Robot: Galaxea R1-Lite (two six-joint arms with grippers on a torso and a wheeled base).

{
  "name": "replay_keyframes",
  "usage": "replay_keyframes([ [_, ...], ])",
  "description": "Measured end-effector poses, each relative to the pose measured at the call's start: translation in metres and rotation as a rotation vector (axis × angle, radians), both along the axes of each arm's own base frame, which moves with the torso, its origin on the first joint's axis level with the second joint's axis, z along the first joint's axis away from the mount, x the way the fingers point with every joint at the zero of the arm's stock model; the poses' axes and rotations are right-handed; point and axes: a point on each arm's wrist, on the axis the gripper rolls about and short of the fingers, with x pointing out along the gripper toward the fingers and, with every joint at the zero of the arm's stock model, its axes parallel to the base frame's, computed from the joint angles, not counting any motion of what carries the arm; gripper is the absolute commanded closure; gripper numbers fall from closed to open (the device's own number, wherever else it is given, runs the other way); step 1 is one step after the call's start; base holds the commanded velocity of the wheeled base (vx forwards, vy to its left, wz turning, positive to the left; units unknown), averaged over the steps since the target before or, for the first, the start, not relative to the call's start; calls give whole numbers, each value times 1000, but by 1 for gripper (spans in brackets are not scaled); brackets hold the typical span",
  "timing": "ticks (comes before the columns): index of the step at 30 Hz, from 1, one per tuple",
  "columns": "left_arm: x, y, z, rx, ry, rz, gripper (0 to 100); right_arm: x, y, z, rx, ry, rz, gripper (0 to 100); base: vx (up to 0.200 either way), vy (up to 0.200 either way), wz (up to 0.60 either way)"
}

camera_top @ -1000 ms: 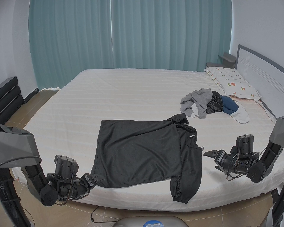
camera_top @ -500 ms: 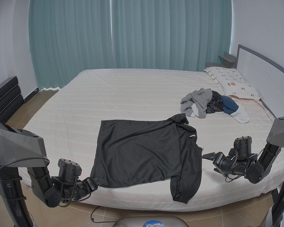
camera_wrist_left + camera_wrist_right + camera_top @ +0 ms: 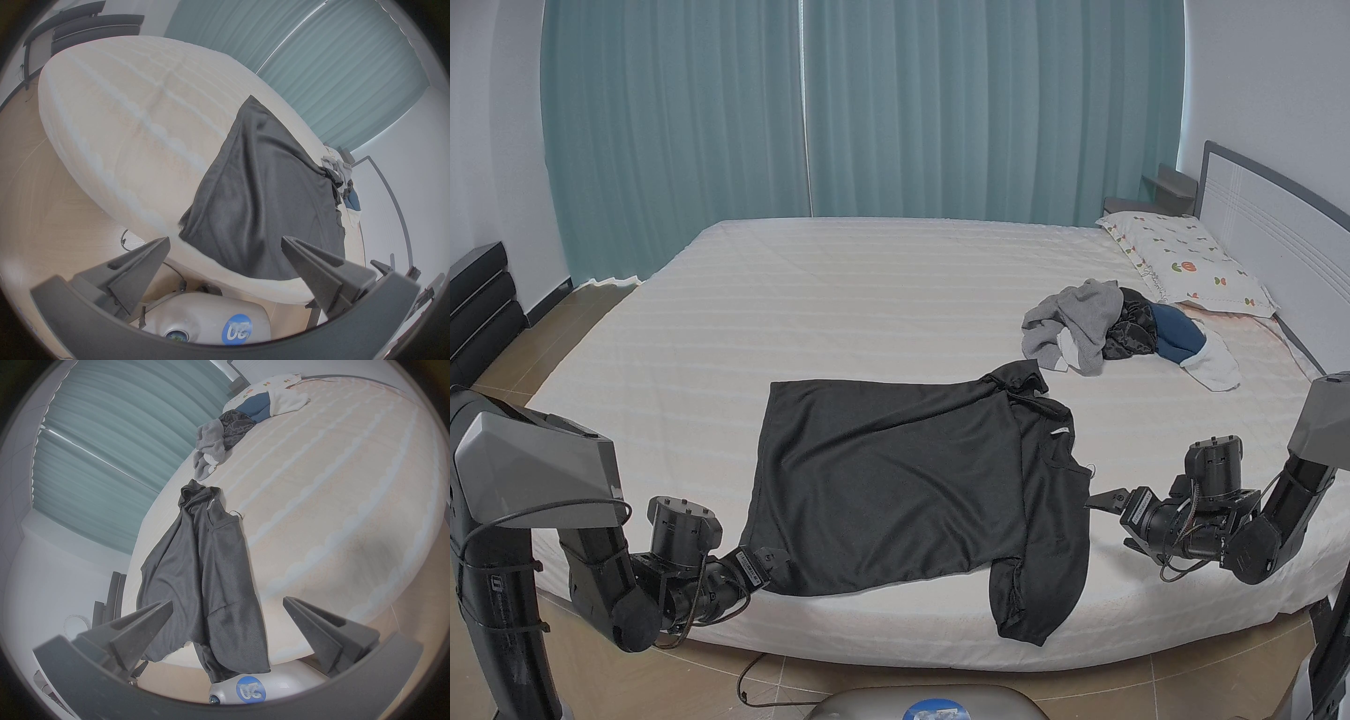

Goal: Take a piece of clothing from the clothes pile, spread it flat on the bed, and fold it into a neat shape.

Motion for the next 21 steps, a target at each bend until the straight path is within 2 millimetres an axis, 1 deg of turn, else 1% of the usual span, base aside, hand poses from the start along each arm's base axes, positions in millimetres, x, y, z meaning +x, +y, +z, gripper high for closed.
replay_keyframes([
  [7, 7, 4, -3, 2, -5, 19, 100, 1, 1, -6, -2, 15, 1, 0, 0, 0, 0],
  [12, 8, 12, -3, 3, -5, 46, 100, 0, 8, -12, -5, 36, 28, 0, 0, 0, 0],
  [18, 7, 26, 7, -2, -25, 92, 100, 4, 21, -21, -5, 11, 64, 0, 0, 0, 0],
  [21, 5, 29, 12, 4, -36, 92, 100, 6, 24, -27, -8, 6, 72, 0, 0, 0, 0],
])
